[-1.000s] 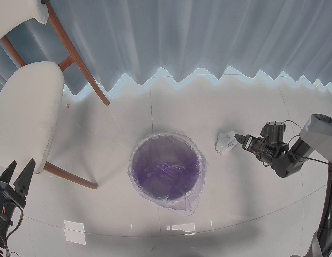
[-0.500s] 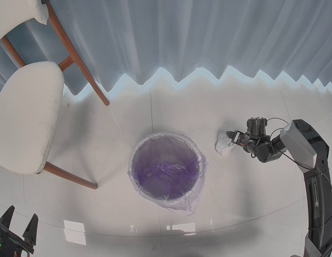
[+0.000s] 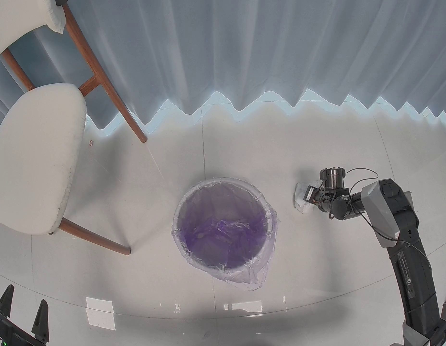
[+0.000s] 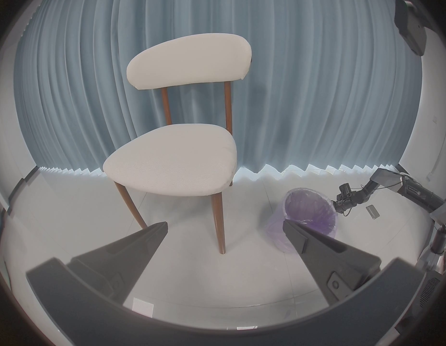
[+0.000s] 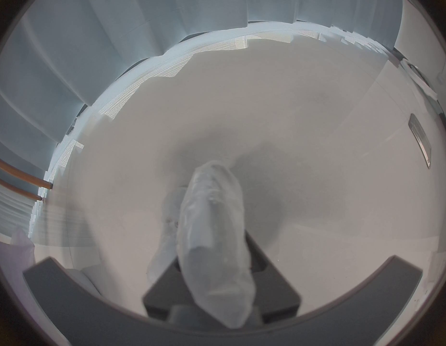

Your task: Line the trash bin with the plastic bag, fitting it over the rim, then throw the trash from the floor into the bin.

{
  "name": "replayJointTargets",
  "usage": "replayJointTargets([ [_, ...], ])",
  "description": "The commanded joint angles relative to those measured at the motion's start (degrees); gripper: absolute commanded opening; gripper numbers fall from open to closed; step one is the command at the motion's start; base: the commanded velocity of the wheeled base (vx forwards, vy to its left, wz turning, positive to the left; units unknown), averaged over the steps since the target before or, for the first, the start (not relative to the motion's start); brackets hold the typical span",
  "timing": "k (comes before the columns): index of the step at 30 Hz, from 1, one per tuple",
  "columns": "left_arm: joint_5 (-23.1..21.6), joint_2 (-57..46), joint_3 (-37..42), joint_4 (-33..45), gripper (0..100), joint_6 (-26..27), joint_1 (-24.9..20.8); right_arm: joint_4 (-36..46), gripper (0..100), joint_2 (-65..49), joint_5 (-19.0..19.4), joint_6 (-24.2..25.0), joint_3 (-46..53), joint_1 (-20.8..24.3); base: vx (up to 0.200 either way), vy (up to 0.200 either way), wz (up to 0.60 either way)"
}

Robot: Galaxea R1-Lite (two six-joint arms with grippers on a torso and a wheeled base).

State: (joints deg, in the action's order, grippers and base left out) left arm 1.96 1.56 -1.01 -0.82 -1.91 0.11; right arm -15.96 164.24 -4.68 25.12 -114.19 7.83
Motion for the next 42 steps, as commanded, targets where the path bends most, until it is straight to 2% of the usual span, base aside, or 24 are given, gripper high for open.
replayJointTargets([
  [1,-0.38,-1.56,1.01,0.55,100,0.42,-0.02,0.23,0,-5.86,-3.23,0.80,-0.40,-1.32,0.000,0.000,0.00],
  [2,-0.38,-1.56,1.01,0.55,100,0.42,-0.02,0.23,0,-5.86,-3.23,0.80,-0.40,-1.32,0.000,0.000,0.00],
  [3,-0.38,-1.56,1.01,0.55,100,0.42,-0.02,0.14,0,-13.42,-5.34,2.38,2.48,-1.59,0.000,0.000,0.00],
  [6,-0.38,-1.56,1.01,0.55,100,0.42,-0.02,-0.65,0,-25.38,-5.43,4.32,13.91,-1.41,0.000,0.000,0.00],
  [10,-0.38,-1.56,1.01,0.47,100,0.33,-0.02,-2.59,0,-40.85,-4.64,4.49,29.29,-0.44,0.000,0.000,0.00],
  [11,-0.38,-1.56,1.01,0.47,100,0.33,-0.02,-2.68,0,-41.55,-4.55,4.49,29.90,-0.44,0.000,0.000,0.00],
  [13,-0.38,-1.56,1.01,0.47,100,0.33,-0.02,-4.35,0,-54.29,-4.46,4.58,44.84,3.16,0.000,0.000,0.00],
  [16,-0.38,-1.56,1.01,0.47,100,0.33,-0.02,-8.39,0,-64.40,-4.02,3.88,58.73,8.26,0.000,0.000,0.00],
  [19,-0.38,-1.56,1.01,0.47,100,0.16,-0.02,-15.60,0,-70.82,-3.84,2.30,69.01,14.06,0.000,0.000,0.00],
  [21,-0.38,-1.56,1.01,0.47,100,0.16,-0.02,-18.50,0,-72.49,-3.84,1.33,72.35,15.55,0.000,0.000,0.00],
  [22,-0.38,-1.56,1.01,0.47,100,-0.02,-0.02,-23.07,0,-74.95,-3.67,-0.87,78.15,17.05,0.000,0.000,0.00],
  [24,-0.38,-1.56,1.01,0.47,100,-0.02,-0.11,-25.26,0,-76.09,-3.14,-2.80,81.58,17.93,0.000,0.000,0.00],
  [26,-0.38,-1.56,1.01,0.47,100,-0.02,-0.02,-30.19,0,-77.23,0.46,-7.72,88.44,20.39,0.000,0.000,0.00],
  [32,-0.38,-1.56,1.01,0.47,100,-0.02,-0.02,-34.84,0,-76.09,6.70,-15.98,93.53,21.00,0.000,0.000,0.00],
  [39,-0.38,-1.56,1.01,0.47,100,-0.02,-0.02,-35.37,0,-73.19,7.76,-16.95,91.25,21.53,0.000,0.000,0.00],
  [42,-0.29,-1.56,1.01,0.47,100,-0.02,-0.11,-35.55,0,-71.17,7.85,-17.04,88.53,23.20,0.000,0.000,0.00],
])
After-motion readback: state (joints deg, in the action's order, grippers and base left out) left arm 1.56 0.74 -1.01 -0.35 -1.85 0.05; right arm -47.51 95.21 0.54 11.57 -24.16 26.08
